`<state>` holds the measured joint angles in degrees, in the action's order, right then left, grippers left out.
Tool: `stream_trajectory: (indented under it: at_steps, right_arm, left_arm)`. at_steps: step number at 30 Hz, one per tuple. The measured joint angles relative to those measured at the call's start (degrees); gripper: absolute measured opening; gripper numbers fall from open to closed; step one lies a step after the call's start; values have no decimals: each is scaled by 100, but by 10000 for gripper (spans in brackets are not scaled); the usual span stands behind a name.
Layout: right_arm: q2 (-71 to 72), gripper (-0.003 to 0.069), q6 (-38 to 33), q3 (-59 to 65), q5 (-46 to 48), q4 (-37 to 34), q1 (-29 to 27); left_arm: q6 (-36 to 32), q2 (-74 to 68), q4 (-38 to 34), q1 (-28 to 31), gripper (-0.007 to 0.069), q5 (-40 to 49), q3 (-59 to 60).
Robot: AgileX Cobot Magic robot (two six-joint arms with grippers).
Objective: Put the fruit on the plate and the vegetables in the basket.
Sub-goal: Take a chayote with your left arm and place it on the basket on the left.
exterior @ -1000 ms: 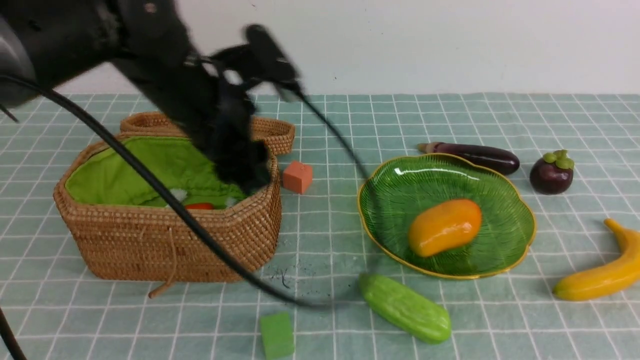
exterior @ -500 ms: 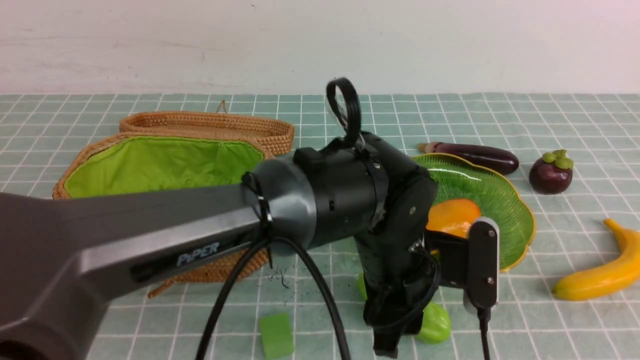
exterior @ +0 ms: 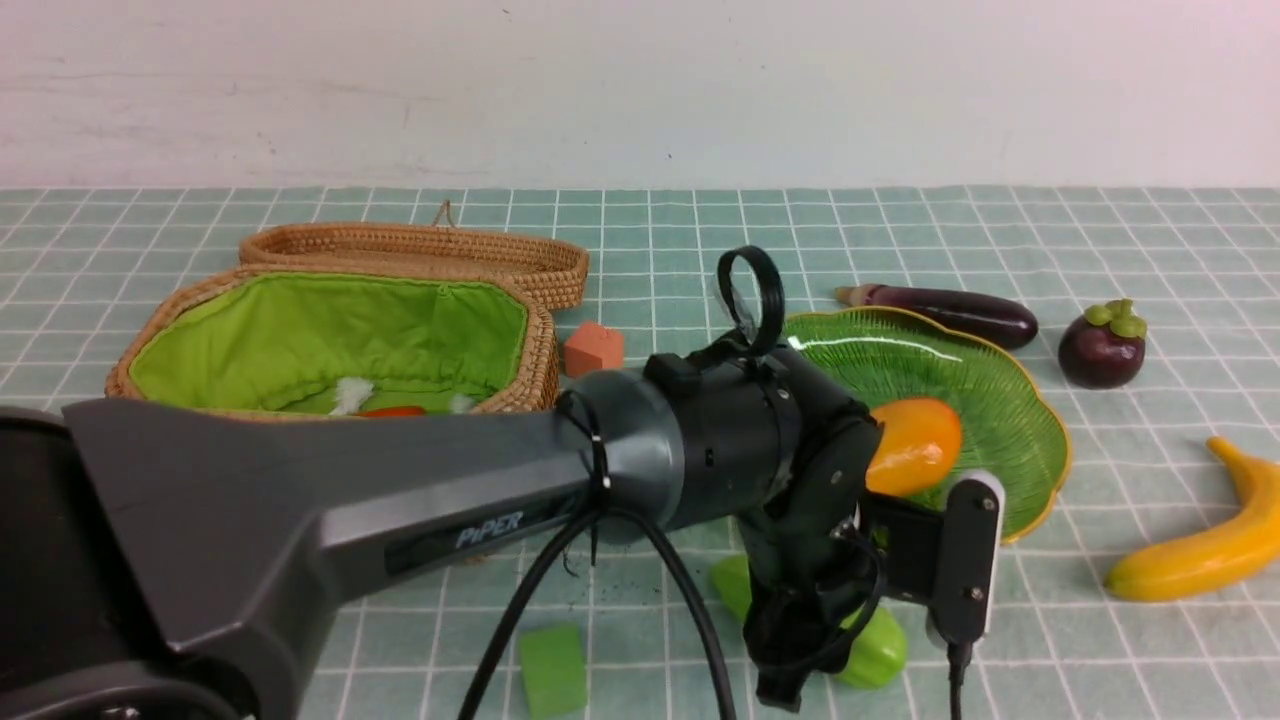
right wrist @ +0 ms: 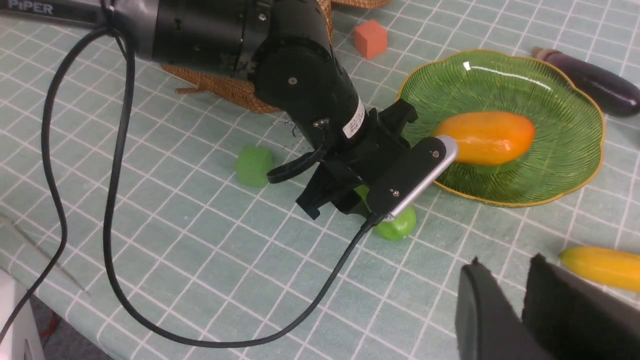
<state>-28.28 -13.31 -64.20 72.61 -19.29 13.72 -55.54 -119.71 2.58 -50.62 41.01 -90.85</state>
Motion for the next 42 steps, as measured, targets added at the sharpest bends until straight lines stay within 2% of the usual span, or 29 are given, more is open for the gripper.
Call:
stream_trajectory:
  at_steps: [3, 6, 8, 10, 12, 14, 15, 16, 18, 19, 20, 24, 29, 31, 34, 35, 37, 40, 42]
  right_arm:
    - [0, 144, 0, 0, 0, 0, 0]
    - [7, 144, 0, 0, 0, 0, 0]
    - [14, 144, 0, 0, -6, 0, 0]
    - [16, 146, 0, 0, -32, 5, 0]
    - [16, 148, 0, 0, -137, 5, 0]
    - [16, 148, 0, 0, -174, 5, 0]
    - [16, 149, 0, 0, -289, 5, 0]
    - [16, 150, 0, 0, -305, -1, 0]
    - [16, 150, 0, 0, -593, -15, 0]
    - [16, 150, 0, 0, -645, -15, 0]
    - [16, 153, 0, 0, -807, -26, 0]
    - [16, 155, 0, 0, -1264, -39, 0]
    - [16, 157, 0, 0, -1343, -51, 0]
    - [16, 157, 0, 0, -1343, -55, 0]
    - [8, 158, 0, 0, -1343, -55, 0]
    - [-21, 158, 0, 0, -1343, -55, 0]
    - [-93, 159, 41, 0, -1337, -57, 0]
    - [-351, 164, 186, 0, -1296, -62, 0]
    - [-601, 166, 312, 0, -1244, -69, 0]
  left_arm:
    - [333, 82, -6, 0, 424, 135, 0]
    - [607, 395, 6, 0, 383, 629, 0]
    - [708, 745, 91, 0, 383, 845, -22]
    - [807, 1021, 274, 0, 383, 1001, -46]
    - [1042, 1717, 892, 51, 383, 1338, -77]
    - [1139, 1935, 1098, 125, 383, 1470, -90]
    - [1328, 2187, 1524, 318, 382, 1617, -104]
    - [1380, 2246, 1563, 393, 381, 1641, -103]
    - [1653, 2464, 1864, 1025, 381, 1722, -108]
    - [1660, 2470, 1864, 1079, 380, 1728, -108]
    - [1666, 2471, 1859, 1512, 375, 1703, -108]
    - [1481, 2211, 1717, 2356, 363, 1610, -55]
    - [1444, 1889, 1646, 2843, 340, 1598, -35]
    - [1484, 1868, 1646, 2891, 361, 1585, -21]
    - [1760, 1862, 1646, 2919, 510, 1578, 3]
    - [1963, 1869, 1635, 2919, 598, 1572, 3]
    - [2161, 1881, 1587, 2912, 639, 1601, 3]
    - [2569, 2028, 1246, 2875, 653, 1683, 9]
    - [2935, 2300, 898, 2794, 605, 1508, 20]
